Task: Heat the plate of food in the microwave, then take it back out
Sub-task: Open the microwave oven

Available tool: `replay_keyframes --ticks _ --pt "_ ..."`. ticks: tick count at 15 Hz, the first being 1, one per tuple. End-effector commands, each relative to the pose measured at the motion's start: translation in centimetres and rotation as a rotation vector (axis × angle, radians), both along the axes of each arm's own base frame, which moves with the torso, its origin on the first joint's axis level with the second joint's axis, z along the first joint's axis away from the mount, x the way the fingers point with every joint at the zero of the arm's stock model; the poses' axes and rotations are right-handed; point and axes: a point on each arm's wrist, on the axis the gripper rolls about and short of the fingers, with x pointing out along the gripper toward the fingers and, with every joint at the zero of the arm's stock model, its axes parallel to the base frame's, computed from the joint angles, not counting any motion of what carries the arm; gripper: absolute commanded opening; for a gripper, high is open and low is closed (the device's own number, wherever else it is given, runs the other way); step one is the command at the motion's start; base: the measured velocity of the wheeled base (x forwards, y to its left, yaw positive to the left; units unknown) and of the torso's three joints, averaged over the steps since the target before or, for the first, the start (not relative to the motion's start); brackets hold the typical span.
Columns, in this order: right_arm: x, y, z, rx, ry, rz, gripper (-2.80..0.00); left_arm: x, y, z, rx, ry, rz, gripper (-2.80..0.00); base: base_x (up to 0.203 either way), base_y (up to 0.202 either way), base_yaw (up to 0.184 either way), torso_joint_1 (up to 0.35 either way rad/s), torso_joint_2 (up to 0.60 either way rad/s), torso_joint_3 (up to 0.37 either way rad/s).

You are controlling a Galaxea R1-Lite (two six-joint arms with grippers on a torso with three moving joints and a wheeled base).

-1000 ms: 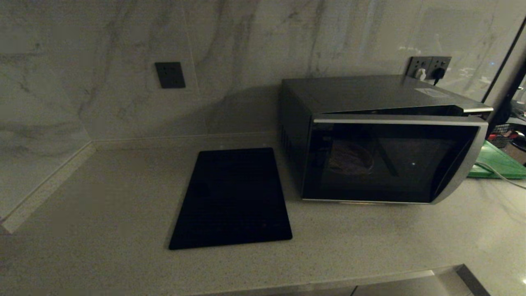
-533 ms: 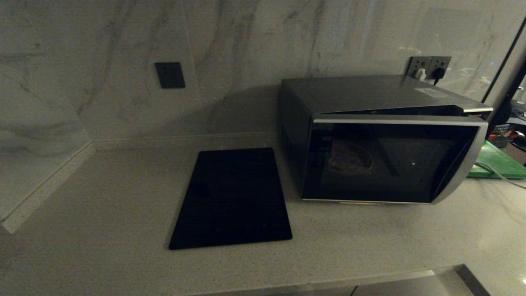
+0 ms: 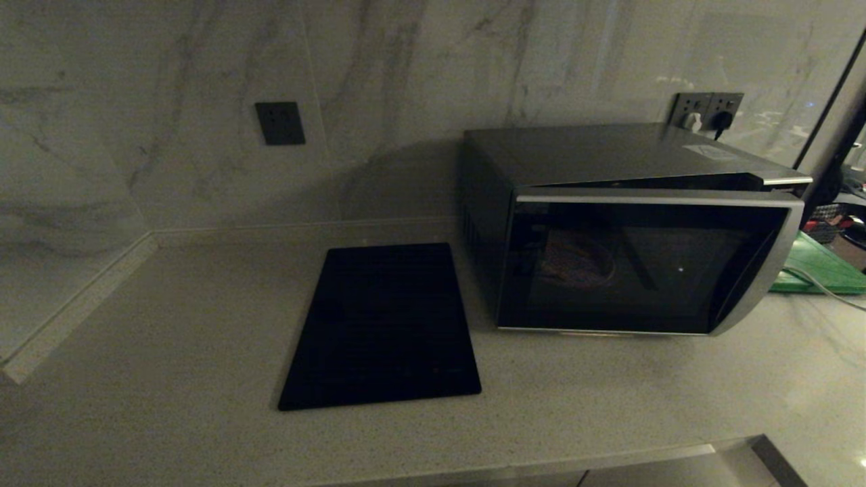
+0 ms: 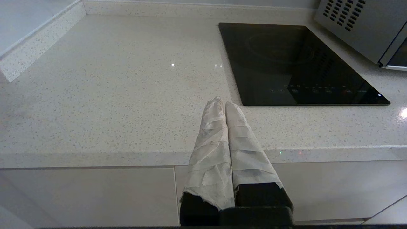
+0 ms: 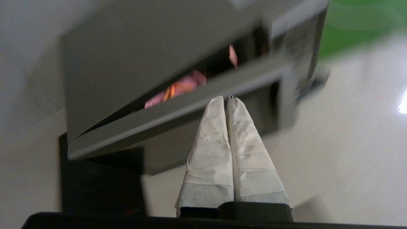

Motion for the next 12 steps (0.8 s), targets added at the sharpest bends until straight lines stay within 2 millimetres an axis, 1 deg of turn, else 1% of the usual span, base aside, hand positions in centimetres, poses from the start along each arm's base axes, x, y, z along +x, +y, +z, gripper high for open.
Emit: replay_keyframes --ticks 1,4,6,8,12 --pt "6.2 0.2 -3.6 0.121 0.158 -0.052 -2.80 0.0 0.0 0.0 -0.001 0.001 0.001 -2.80 0.000 0.000 0.000 0.000 0.00 0.000" --pt "9.6 0.2 -6.2 0.177 0.242 -0.085 -2.80 0.0 0.0 0.0 -0.001 0.001 0.001 -2.80 0.000 0.000 0.000 0.000 0.00 0.000" --pt "11.2 0.0 -7.3 0.173 0.262 -0.093 -2.80 0.0 0.0 0.0 -0.001 0.001 0.001 -2.80 0.000 0.000 0.000 0.000 0.00 0.000" --pt "12.9 -0.8 -8.0 0.146 0.246 -0.102 -2.80 0.0 0.0 0.0 -0.001 0.001 0.001 -2.80 0.000 0.000 0.000 0.000 0.00 0.000" --pt "14.3 -3.0 -7.7 0.047 0.163 -0.106 -2.80 0.0 0.0 0.0 -0.001 0.001 0.001 -2.80 0.000 0.000 0.000 0.000 0.00 0.000"
